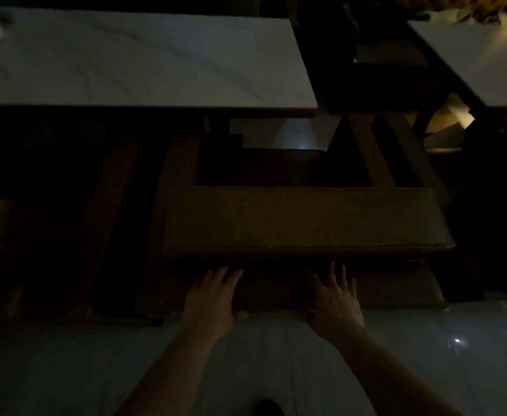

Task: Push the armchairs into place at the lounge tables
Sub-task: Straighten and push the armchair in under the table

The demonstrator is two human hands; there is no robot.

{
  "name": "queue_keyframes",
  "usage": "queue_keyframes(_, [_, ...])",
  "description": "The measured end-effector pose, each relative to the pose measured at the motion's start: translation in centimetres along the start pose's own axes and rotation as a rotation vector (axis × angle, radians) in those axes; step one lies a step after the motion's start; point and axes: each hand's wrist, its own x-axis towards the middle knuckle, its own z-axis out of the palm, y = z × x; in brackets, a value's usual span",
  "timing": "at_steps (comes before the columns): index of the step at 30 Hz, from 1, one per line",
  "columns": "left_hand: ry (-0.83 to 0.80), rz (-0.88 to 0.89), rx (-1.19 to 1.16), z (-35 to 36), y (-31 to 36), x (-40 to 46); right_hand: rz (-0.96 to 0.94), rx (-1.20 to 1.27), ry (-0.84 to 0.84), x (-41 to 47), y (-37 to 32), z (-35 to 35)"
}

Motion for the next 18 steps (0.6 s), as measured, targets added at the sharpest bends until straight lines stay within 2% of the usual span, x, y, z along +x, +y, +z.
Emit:
queue_keyframes(2, [0.042, -0.024, 0.037, 0.6, -0.2, 0.3, 0.014, -0.040, -0.003, 0.6, 0.1, 1.1])
queue_keyframes(7, [0.078, -0.056, 0.039, 1.8, -0.6, 0.3, 0.005, -0.038, 0.159, 0.8, -0.1, 3.4])
queue_keyframes(13, [0.130, -0.046, 0.015, 2.0, -0.7, -0.2, -0.006, -0.052, 0.136, 0.5, 0.2, 3.6])
queue_keyframes(18, [0.098, -0.066, 0.007, 2.4, -0.7, -1.3, -0.005, -0.024, 0.091, -0.7, -0.1, 3.3])
